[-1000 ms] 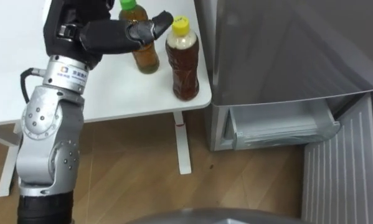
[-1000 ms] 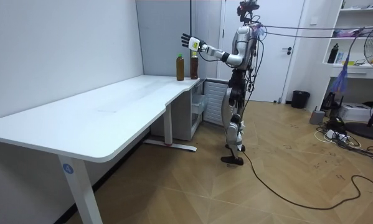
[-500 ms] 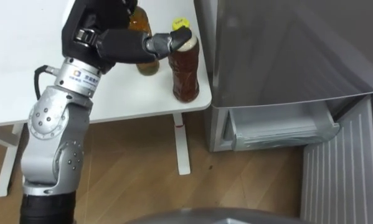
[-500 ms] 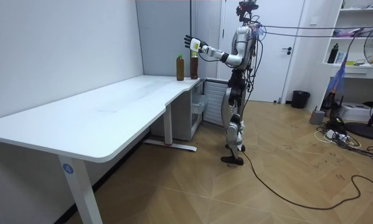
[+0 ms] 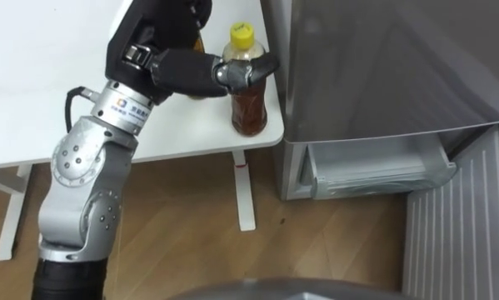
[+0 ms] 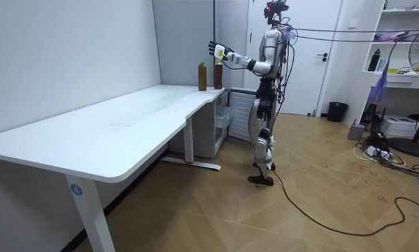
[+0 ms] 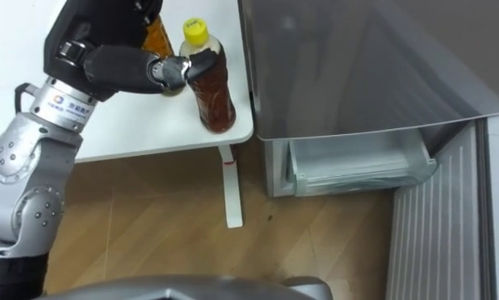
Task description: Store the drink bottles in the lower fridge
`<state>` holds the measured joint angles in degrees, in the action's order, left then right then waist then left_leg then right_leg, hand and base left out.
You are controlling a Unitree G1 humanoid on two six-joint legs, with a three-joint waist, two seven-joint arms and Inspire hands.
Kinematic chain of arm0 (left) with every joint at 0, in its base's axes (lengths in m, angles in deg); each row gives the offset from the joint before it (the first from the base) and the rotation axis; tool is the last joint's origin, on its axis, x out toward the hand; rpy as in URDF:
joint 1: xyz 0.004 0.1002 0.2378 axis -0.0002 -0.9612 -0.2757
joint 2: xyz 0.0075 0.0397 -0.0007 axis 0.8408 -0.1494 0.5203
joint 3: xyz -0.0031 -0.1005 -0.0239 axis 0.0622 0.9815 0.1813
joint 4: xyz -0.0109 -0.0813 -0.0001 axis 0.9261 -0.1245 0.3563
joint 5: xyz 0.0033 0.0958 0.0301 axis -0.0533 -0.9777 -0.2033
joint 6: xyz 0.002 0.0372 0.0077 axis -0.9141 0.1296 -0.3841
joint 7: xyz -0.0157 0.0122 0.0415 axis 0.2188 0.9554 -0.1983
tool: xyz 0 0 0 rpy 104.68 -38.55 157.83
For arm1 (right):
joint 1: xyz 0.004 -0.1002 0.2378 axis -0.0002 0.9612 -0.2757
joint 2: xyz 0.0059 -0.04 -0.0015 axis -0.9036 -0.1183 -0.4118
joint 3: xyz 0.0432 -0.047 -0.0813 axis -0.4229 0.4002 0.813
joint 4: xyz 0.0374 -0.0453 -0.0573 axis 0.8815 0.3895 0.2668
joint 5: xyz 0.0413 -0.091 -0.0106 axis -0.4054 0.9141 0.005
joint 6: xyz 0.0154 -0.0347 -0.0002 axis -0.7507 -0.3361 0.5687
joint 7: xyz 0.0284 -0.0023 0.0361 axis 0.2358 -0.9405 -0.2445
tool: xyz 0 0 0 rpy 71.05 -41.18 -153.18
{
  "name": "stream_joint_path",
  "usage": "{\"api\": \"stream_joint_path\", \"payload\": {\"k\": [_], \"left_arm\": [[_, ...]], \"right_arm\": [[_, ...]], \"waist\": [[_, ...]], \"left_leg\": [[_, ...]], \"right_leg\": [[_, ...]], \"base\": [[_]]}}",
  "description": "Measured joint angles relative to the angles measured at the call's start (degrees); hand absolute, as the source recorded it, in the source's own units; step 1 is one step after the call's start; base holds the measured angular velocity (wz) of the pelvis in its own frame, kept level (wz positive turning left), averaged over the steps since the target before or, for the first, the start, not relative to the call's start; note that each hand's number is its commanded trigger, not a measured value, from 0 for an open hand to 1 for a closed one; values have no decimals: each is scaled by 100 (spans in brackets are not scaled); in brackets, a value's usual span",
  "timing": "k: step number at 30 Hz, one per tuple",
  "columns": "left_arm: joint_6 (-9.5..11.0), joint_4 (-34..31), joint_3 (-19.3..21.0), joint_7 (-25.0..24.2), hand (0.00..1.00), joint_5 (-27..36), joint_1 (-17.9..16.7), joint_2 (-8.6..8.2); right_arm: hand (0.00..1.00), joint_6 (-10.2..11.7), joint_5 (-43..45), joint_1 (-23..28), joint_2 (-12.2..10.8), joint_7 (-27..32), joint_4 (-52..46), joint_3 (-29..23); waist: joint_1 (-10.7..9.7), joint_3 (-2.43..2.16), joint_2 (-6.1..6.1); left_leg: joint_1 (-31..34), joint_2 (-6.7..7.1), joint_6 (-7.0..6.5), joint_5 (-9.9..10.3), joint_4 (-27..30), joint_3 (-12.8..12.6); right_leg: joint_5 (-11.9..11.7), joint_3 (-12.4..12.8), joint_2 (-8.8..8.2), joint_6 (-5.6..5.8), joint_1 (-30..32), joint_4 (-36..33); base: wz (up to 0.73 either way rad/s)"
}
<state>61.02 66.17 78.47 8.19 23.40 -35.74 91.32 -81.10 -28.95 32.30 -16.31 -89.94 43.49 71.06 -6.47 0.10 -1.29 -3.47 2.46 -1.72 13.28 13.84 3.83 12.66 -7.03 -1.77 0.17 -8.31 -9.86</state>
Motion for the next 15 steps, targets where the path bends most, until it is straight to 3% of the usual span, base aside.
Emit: {"api": "stream_joint_path", "payload": {"k": [15], "left_arm": [[-3, 0, 19, -49, 0, -46, 0, 103]], "right_arm": [[0, -26, -12, -13, 0, 34, -12, 0]], "waist": [[25, 32, -29]], "left_leg": [[13, -4, -1, 0, -27, -55]], "right_leg": [[4, 76, 5, -1, 86, 2]], "base": [[-2]]}}
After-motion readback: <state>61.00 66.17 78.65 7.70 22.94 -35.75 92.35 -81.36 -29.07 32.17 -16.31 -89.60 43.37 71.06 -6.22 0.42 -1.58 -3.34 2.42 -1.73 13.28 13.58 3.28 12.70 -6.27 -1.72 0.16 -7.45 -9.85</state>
